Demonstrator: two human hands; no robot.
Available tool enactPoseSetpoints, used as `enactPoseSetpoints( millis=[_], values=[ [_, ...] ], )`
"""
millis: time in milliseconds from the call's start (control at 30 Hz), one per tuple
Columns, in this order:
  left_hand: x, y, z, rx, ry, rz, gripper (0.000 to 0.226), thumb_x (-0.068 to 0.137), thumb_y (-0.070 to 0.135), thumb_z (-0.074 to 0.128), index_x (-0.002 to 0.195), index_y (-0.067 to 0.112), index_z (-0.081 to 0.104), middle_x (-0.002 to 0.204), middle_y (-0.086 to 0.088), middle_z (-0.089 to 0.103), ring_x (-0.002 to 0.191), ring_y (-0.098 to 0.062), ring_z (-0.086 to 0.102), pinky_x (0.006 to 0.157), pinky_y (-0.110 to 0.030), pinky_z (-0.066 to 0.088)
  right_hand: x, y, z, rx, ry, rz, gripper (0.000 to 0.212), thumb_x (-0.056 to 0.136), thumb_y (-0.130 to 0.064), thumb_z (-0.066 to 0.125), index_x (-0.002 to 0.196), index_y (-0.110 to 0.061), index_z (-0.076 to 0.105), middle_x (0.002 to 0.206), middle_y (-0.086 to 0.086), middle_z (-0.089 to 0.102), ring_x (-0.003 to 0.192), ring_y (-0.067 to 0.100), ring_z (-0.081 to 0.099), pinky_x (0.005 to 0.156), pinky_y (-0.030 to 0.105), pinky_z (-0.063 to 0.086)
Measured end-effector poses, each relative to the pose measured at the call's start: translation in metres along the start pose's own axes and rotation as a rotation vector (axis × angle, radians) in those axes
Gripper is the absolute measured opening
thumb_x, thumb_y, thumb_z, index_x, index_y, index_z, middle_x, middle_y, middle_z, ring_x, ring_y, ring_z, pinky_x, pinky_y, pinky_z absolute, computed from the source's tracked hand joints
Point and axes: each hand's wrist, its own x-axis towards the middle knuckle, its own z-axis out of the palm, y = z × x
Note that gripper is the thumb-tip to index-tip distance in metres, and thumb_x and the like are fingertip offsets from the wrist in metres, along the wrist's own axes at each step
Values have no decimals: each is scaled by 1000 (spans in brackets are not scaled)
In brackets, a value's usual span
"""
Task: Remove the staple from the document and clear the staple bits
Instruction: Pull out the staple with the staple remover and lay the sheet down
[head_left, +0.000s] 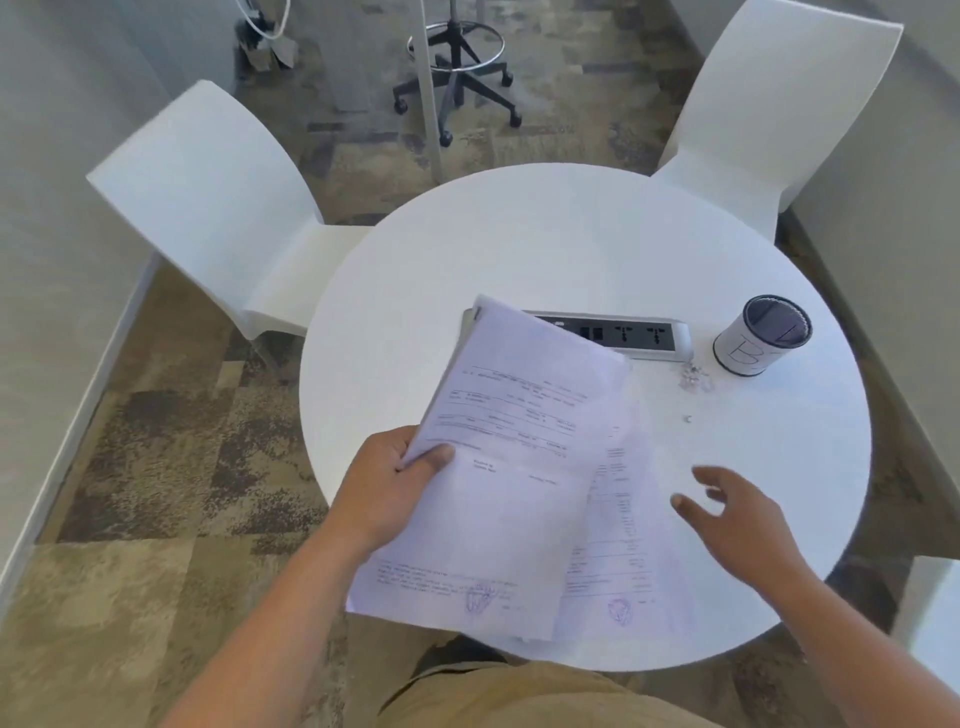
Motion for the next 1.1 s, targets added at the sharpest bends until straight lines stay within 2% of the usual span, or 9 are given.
enactPoseSetpoints(
  millis=[100,233,433,500,600,700,867,933,1100],
  values=[
    [6,-5,-13,-46,18,-39,17,97,23,63,96,32,77,94,12,79,82,-12,75,75,-34,60,-10,19,30,-176,-21,147,72,84,-47,68,140,-9,46,143,11,51,123,29,55,101,42,45],
    [19,-15,-33,-113,42,-66,13,96,23,64,99,25,77,96,8,79,84,-15,76,77,-38,61,-21,18,61,-283,-29,282,90,77,-62,67,141,-4,41,141,17,47,120,35,56,96,44,47],
    [39,-27,-55,-224,38,-130,15,96,20,64,103,24,77,100,2,79,90,-23,76,87,-50,59,-30,9,93,-412,34,346,81,71,-67,68,122,-8,46,122,13,49,113,34,51,85,46,50],
    [46,-31,-60,-247,35,-147,15,96,20,65,101,24,78,101,0,79,91,-25,76,88,-52,58,-29,6,97,-446,42,351,81,71,-65,69,124,-8,45,122,14,51,115,34,50,88,45,49],
    [54,-37,-65,-270,33,-170,14,96,20,65,103,21,77,101,-2,79,91,-27,76,89,-53,58,-20,6,99,-285,46,419,84,66,-52,81,124,-6,43,120,17,54,114,38,53,88,47,48],
    [61,-42,-66,-266,35,-194,15,96,20,65,105,19,76,101,-1,79,91,-26,76,90,-54,57,-11,7,94,-136,5,493,83,59,-43,89,115,-5,40,103,14,59,103,38,59,82,45,52],
    [68,-48,-63,-263,46,-222,13,95,20,65,101,23,76,99,2,80,90,-23,76,88,-49,58,-5,5,91,-351,-22,455,74,62,-55,83,117,-14,56,117,8,53,115,31,48,84,41,46],
    [71,-49,-58,-263,41,-233,13,95,20,65,101,22,76,98,2,80,89,-22,77,88,-48,58,-5,4,91,-370,-5,427,69,64,-52,83,116,-16,56,115,7,52,115,29,47,84,41,46],
    [75,-51,-51,-252,34,-261,15,95,21,66,107,21,75,102,2,79,93,-24,76,88,-48,58,1,1,91,-239,-20,433,78,61,-42,87,120,-20,41,98,0,64,97,25,56,65,34,44]
  ],
)
